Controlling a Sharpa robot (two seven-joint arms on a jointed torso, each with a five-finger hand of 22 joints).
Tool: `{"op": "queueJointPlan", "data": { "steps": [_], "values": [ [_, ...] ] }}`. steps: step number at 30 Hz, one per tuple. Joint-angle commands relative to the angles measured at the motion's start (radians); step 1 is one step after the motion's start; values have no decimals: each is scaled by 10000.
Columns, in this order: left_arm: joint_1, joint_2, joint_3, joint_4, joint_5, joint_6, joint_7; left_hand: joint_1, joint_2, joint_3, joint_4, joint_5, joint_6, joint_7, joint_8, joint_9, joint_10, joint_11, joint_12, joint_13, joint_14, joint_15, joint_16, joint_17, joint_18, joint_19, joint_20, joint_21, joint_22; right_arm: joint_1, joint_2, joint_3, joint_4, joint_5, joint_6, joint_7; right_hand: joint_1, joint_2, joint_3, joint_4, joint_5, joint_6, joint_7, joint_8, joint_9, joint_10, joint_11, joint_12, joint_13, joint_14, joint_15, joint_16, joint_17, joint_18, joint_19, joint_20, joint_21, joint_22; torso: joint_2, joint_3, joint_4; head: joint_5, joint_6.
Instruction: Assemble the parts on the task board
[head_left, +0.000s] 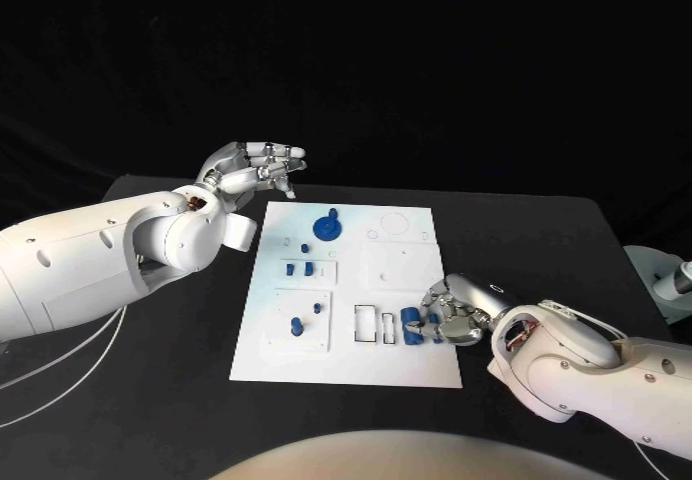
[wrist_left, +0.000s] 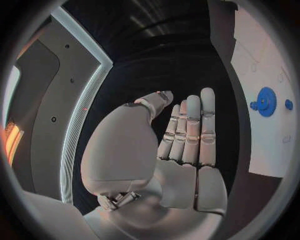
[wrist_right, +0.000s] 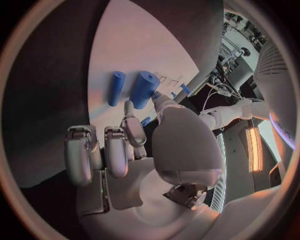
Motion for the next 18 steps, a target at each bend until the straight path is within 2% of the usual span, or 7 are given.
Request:
{"op": "queueJointPlan", "data": {
  "steps": [1,7,13,18],
  "values": [
    [8,-3,9,40,53,185,17,-46,59,-31,-2,61,-76,-19,21,0,-45,-5,28,8,-67,13,65,-8,57,-10,70,-53,8,-70,92,-5,-52,-458,468,-254,-39,41,-98,-1,-62,11,-72,53,19,84,-21,36,26,735,-74,39,1003,-80,845,-45,45,2343,-1,-1,-7,30,-20],
    [8,-32,9,53,53,225,-23,-46,59,-31,-2,61,-76,-19,21,0,-45,-5,28,8,-67,13,65,-8,57,-10,70,-53,8,-179,258,-6,-157,-763,747,-452,-12,65,-221,-6,-114,28,-84,87,43,92,-31,47,56,734,-81,39,1003,-84,851,-51,64,2353,-8,-1,-14,64,-56],
    [9,-50,9,65,53,256,-57,-59,56,-37,5,61,-81,-17,25,1,-59,-4,46,11,-70,15,69,-13,57,-13,72,-56,6,-238,416,-6,-231,-929,801,-580,46,104,-360,-7,-139,61,-104,139,75,121,-46,88,117,734,-93,40,1009,-85,852,-59,69,2357,-4,-6,-10,47,-71],
    [9,-62,10,75,51,276,-81,-59,56,-37,5,61,-81,-17,25,1,-59,-4,46,11,-70,15,69,-13,57,-13,72,-56,6,-269,522,-6,-258,-979,737,-642,404,246,-413,-36,131,58,-123,197,115,170,-68,153,218,738,-115,46,1030,-90,860,-80,90,2371,-9,-5,-5,40,-76]
  ]
}}
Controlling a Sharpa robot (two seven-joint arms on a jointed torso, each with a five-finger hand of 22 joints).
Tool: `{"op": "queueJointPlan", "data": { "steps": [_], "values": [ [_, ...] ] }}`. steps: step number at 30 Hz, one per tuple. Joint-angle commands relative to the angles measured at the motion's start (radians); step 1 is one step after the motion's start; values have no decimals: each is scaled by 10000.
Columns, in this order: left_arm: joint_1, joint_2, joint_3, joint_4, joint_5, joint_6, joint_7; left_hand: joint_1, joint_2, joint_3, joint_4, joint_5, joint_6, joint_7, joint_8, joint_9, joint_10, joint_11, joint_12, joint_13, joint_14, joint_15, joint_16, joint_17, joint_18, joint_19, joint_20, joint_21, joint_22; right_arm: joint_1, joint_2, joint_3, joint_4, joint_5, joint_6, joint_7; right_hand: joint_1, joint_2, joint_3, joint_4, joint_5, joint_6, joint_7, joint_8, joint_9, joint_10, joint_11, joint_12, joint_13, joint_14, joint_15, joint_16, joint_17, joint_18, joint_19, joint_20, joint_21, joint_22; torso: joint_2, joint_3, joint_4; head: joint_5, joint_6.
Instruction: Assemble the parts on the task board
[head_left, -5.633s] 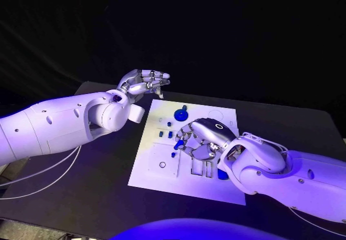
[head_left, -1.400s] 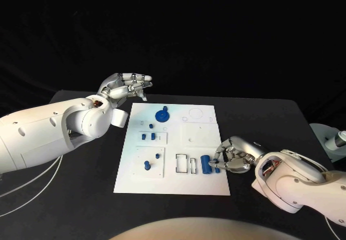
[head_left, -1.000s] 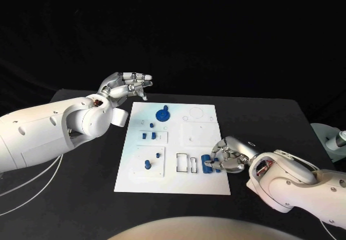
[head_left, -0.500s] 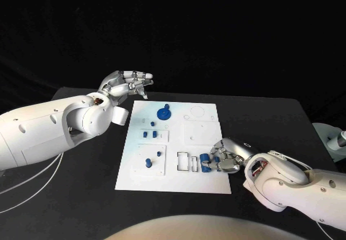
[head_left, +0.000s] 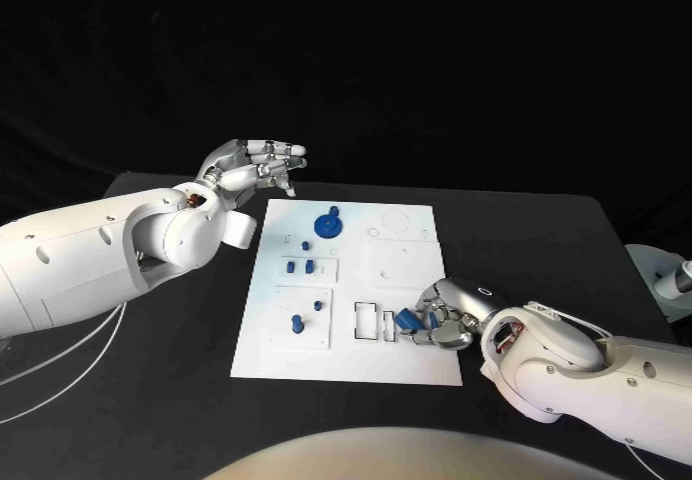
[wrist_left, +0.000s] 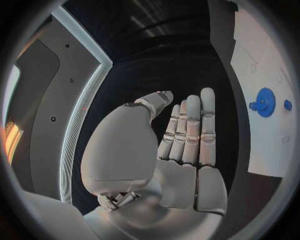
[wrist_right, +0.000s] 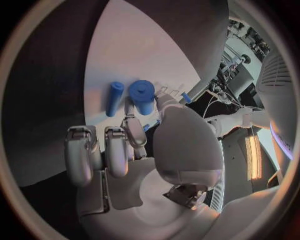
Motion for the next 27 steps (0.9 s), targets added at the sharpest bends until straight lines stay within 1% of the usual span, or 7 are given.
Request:
{"op": "queueJointPlan", "data": {
  "steps": [1,7,9,12,15,21,27],
  "values": [
    [7,-1,8,38,47,207,-2,-59,56,-37,5,61,-81,-17,25,1,-60,-4,46,13,-70,15,70,-14,57,-13,72,-56,6,-70,59,-35,-24,-271,245,-261,261,67,-65,-6,225,-2,-66,55,-1,84,16,81,41,773,-85,48,1032,-91,860,-84,51,2374,-2,-2,8,5,-13],
    [7,-15,8,45,46,212,-14,-59,56,-37,5,61,-81,-17,25,1,-60,-4,46,13,-70,15,70,-14,57,-13,72,-56,6,-83,36,-35,65,-119,-384,-189,549,315,19,10,722,218,-164,222,64,310,-67,391,371,791,-145,78,1126,-114,895,-128,153,2424,-6,6,-6,32,-9],
    [7,-16,8,44,46,215,-17,-59,56,-37,5,61,-81,-17,25,1,-60,-4,46,13,-70,15,70,-14,57,-13,72,-56,6,-84,-28,-31,168,-50,-709,-131,596,374,51,8,771,260,-189,251,74,342,-89,428,412,796,-162,85,1148,-117,899,-141,164,2429,-9,9,-10,39,2],
    [7,-13,8,40,46,216,-21,-72,51,-43,12,62,-91,-17,29,1,-83,-2,63,16,-74,18,74,-20,57,-16,75,-61,4,-77,-104,-16,288,15,-962,-80,603,475,90,23,810,348,-229,307,92,383,-123,470,459,802,-189,97,1186,-127,915,-162,210,2451,-14,10,-9,47,8],
    [7,-2,8,29,45,219,-22,-72,51,-43,12,62,-91,-17,29,1,-83,-2,63,16,-74,18,74,-20,57,-16,75,-61,4,18,-220,22,525,177,-1295,4,541,574,107,38,852,430,-269,363,109,441,-159,533,530,813,-220,115,1243,-138,930,-191,257,2472,-23,3,-13,38,28],
    [6,23,8,15,45,229,-26,-72,51,-43,12,62,-91,-17,29,1,-83,-2,63,16,-74,18,74,-20,57,-16,75,-61,4,214,-203,53,768,538,-1493,114,504,683,145,35,941,497,-318,415,125,505,-202,602,610,822,-257,130,1288,-147,944,-225,297,2491,-13,7,1,24,67],
    [6,38,8,12,44,239,-30,-72,51,-43,12,62,-91,-17,29,1,-83,-2,63,16,-74,18,74,-20,57,-16,75,-61,4,285,66,61,721,941,-1301,195,431,766,165,46,1019,507,-329,429,127,521,-215,607,627,818,-274,125,1271,-143,939,-244,280,2484,-5,0,3,53,53]
  ]
}}
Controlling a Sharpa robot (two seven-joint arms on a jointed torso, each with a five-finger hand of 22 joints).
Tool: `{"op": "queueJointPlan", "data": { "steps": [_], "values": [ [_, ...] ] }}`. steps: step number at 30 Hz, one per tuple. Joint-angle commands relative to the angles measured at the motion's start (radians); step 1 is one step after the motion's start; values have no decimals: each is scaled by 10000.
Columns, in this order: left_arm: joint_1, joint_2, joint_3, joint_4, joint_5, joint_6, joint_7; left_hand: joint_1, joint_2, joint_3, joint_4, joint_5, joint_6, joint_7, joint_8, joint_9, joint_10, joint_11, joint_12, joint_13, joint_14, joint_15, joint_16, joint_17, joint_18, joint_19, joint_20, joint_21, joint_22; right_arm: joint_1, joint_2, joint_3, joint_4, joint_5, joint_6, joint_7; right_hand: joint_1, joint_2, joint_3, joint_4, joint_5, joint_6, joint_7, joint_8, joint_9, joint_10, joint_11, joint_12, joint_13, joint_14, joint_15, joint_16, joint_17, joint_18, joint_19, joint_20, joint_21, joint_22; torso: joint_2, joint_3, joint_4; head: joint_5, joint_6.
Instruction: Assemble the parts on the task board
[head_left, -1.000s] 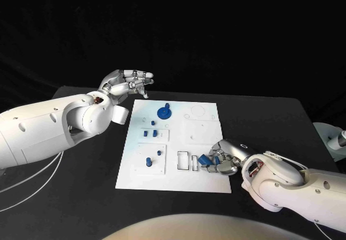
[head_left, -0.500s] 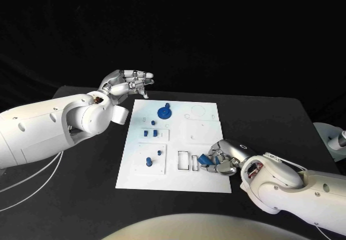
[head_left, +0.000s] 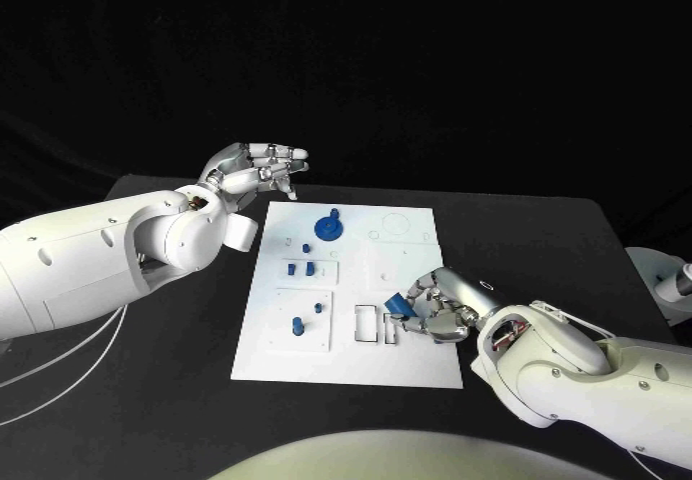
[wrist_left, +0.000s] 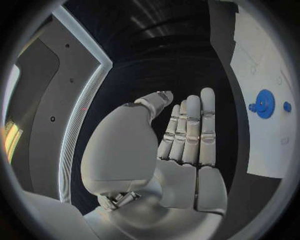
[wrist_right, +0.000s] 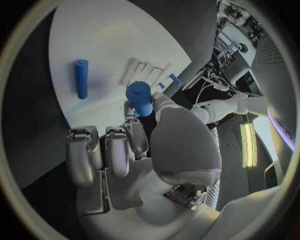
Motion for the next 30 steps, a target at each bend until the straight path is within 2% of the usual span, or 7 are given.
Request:
{"op": "queueJointPlan", "data": {
  "steps": [1,12,16,30],
  "values": [
    [7,30,8,13,43,180,40,-72,51,-43,12,62,-57,18,29,1,-83,-2,63,8,-74,18,35,-9,57,-16,75,-61,4,20,188,3,-61,527,34,195,59,187,66,-21,54,327,-249,195,126,79,14,30,21,819,-62,46,1275,-136,929,-104,-17,2467,10,-8,8,23,-18],
    [7,49,8,18,43,205,30,-89,60,-44,27,65,-68,21,34,1,-112,2,85,12,-77,21,42,-16,57,-18,79,-67,1,20,911,-2,-484,976,818,133,-664,274,-163,-13,-19,366,-261,285,150,138,5,71,128,813,-74,37,1246,-134,925,-127,-33,2465,19,-1,1,60,-43],
    [7,52,8,22,43,218,22,-89,60,-44,27,65,-68,21,34,1,-112,2,85,12,-77,21,42,-16,57,-18,79,-67,1,18,1094,-2,-632,923,897,57,-1044,307,-354,-9,-331,394,-285,358,177,180,-12,112,203,814,-87,37,1251,-134,926,-137,-32,2467,19,-2,2,74,-42],
    [7,44,8,29,43,232,7,-89,60,-44,27,65,-68,21,34,1,-112,2,85,12,-77,21,42,-16,57,-18,79,-67,1,19,1388,-1,-962,680,1168,-152,-1442,299,-676,-13,-683,426,-331,501,239,250,-50,179,320,817,-119,40,1267,-139,934,-165,-10,2481,25,3,1,111,-69]
  ]
}}
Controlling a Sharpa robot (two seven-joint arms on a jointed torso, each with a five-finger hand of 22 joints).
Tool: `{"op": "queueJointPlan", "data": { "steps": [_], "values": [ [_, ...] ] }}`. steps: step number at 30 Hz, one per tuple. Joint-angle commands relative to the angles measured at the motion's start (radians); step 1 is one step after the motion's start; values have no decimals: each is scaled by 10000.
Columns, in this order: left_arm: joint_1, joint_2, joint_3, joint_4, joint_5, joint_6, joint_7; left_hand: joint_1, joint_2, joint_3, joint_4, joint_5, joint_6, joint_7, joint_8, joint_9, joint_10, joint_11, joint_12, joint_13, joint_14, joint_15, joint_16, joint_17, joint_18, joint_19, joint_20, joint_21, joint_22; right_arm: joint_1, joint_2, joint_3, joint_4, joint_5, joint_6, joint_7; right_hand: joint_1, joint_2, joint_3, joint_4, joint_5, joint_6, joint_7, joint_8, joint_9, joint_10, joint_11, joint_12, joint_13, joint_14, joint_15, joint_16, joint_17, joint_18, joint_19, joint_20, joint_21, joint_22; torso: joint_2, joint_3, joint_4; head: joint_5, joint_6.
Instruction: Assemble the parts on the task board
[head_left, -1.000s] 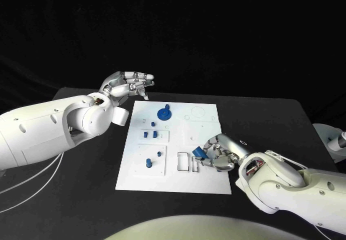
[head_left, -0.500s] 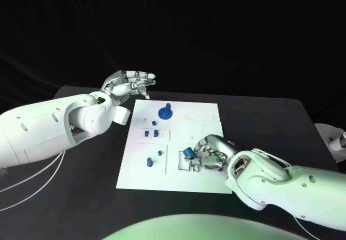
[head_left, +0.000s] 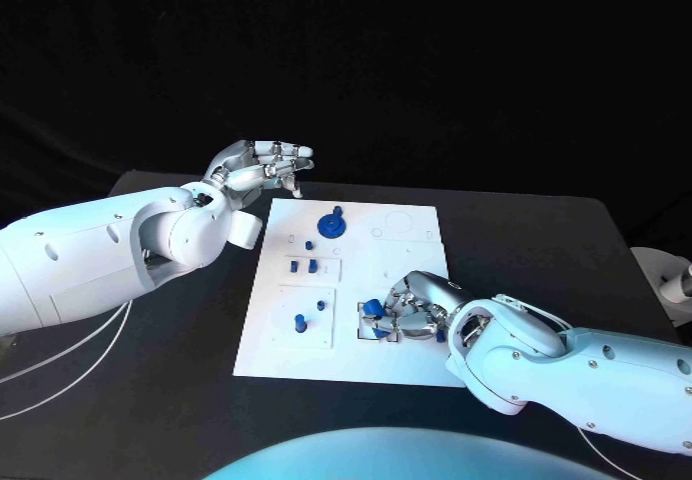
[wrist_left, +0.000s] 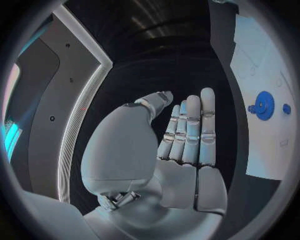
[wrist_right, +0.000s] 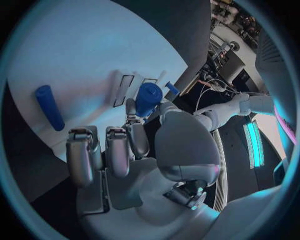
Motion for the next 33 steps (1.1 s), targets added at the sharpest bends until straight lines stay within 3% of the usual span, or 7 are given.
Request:
{"op": "queueJointPlan", "data": {
  "steps": [1,7,13,16,25,29,33],
  "values": [
    [8,15,8,25,42,173,37,-49,20,-44,27,65,-68,22,34,1,-38,1,18,14,-78,21,43,-9,57,-18,80,-67,1,-5,49,2,-36,-173,292,-113,-143,1,-93,-12,-80,60,-117,53,19,48,4,47,300,817,-50,43,1271,-138,931,-97,-20,2481,6,6,-2,11,-13],
    [9,7,8,34,42,171,31,-49,20,-44,27,65,-68,22,34,1,-38,1,18,14,-78,21,43,-9,57,-18,80,-67,1,-5,103,2,-108,-233,203,-127,-430,-57,-473,-9,-446,-13,-107,129,57,-17,12,-105,221,803,-45,20,1211,-119,906,-98,-105,2450,2,-4,-4,30,-14],
    [10,-4,9,41,42,166,23,-49,20,-44,27,65,-68,22,34,1,-38,1,18,14,-78,21,43,-9,57,-18,80,-67,1,-3,119,2,-137,-335,9,-107,-805,-46,-1432,15,-1306,-171,-57,234,103,-152,44,-407,54,793,-4,-3,1172,-106,887,-69,-172,2430,1,3,-5,29,-7],
    [10,-10,9,43,42,176,9,-49,20,-44,27,65,-68,22,34,1,-38,1,18,14,-78,21,43,-9,57,-18,80,-67,1,-3,125,2,-141,-413,-96,-82,-955,-94,-1925,25,-1505,-215,-55,277,114,-167,65,-463,37,792,-1,-9,1166,-109,891,-56,-164,2436,2,4,-5,23,-5],
    [10,-18,8,38,39,215,-39,26,66,13,-9,87,-88,20,51,3,-89,-1,76,22,-89,10,55,-29,64,-13,73,-63,4,-4,78,2,-56,-596,-297,-3,-1078,-127,-2281,29,-1467,-244,-49,325,123,-155,68,-469,60,803,6,7,1219,-122,911,-49,-102,2462,3,11,-11,15,3],
    [10,-27,8,41,39,222,-44,26,66,13,-9,87,-88,20,51,3,-89,-1,76,22,-89,10,55,-29,64,-13,73,-63,4,-12,-35,2,112,-653,-382,92,-613,328,-2188,-9,-1065,-223,-76,407,134,-68,44,-358,180,815,-12,24,1270,-140,936,-60,-22,2495,4,16,-11,18,15],
    [9,-45,8,44,38,221,-48,47,76,30,-22,90,-92,21,58,4,-102,-2,98,26,-91,9,59,-37,65,-10,70,-56,9,-23,-236,2,361,-698,-389,193,-137,517,-2160,-29,-812,-223,-94,444,129,-24,28,-304,247,821,-26,35,1303,-146,946,-74,6,2507,1,20,-10,31,23]
  ]
}}
